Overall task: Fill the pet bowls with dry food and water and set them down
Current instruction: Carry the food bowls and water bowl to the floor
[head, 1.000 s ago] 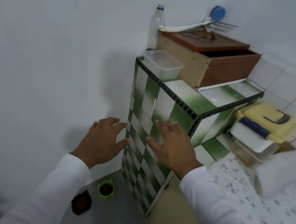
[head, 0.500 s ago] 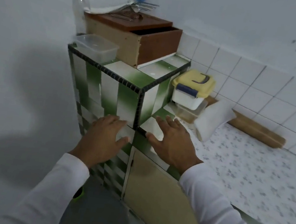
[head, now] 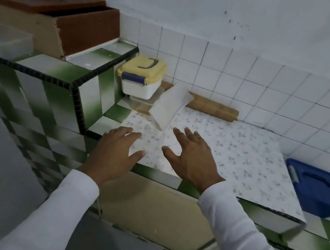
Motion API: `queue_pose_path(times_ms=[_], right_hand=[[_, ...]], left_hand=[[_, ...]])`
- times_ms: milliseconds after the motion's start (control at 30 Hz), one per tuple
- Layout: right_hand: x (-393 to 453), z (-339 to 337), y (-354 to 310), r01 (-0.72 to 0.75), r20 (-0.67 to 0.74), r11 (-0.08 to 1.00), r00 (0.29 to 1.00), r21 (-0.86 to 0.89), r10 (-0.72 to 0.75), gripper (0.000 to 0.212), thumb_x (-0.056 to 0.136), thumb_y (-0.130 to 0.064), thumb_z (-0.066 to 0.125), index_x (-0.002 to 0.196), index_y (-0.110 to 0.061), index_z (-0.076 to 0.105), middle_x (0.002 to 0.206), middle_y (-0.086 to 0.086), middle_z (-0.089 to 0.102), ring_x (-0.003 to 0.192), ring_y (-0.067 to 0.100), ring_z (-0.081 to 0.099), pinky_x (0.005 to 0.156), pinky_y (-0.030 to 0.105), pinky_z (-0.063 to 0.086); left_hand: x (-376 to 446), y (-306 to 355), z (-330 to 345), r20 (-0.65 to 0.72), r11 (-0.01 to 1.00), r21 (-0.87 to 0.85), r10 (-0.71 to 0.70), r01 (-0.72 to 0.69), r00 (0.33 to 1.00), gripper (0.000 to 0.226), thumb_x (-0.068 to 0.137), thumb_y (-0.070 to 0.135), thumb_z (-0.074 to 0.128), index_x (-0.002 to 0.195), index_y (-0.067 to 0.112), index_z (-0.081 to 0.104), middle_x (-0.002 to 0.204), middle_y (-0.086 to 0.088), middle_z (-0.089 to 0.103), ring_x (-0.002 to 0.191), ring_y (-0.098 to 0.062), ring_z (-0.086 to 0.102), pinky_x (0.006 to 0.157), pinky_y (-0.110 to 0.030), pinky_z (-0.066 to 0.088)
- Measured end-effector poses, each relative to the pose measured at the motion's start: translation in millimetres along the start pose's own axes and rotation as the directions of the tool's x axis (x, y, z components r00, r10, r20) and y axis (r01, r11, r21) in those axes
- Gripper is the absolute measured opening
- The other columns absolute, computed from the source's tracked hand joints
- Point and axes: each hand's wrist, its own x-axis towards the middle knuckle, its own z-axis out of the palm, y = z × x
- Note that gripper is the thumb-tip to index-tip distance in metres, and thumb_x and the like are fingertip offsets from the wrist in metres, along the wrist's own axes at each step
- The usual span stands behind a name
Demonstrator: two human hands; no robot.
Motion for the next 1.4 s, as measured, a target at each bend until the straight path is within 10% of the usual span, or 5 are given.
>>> queue_pose_path(times_ms=[767, 1400], right_hand=[[-216.0, -94.5, 313.4, -0.464, -0.076, 0.885, 0.885, -0.048, 0.460, 0.073, 0.096, -0.068, 0.039, 0.158, -0.033, 0.025, 0.168, 0.005, 0.020, 0.155, 0.031, 0.015, 0.124, 0.050, 0.017], [-339.2, -118.4, 441.9, -0.786, -0.157, 0.617, 0.608, 0.015, 0.778, 0.070, 0.094, -0.068, 0.040, 0.154, -0.033, 0.036, 0.166, 0.005, 0.026, 0.153, 0.030, 0.021, 0.125, 0.047, 0.018]], left_hand=[[-7.0, 325.9, 181.0, 0.204, 0.902, -0.025, 0.427, -0.431, 0.881, 0.067, 0.100, 0.058, 0.051, 0.158, 0.028, 0.037, 0.168, 0.002, 0.027, 0.156, -0.023, 0.017, 0.127, -0.049, 0.014], [-4.6, 497.6, 288.7, 0.358, 0.687, -0.054, 0.691, -0.725, 0.628, 0.067, 0.098, 0.060, 0.052, 0.156, 0.028, 0.040, 0.165, -0.002, 0.033, 0.154, -0.026, 0.024, 0.123, -0.053, 0.024]])
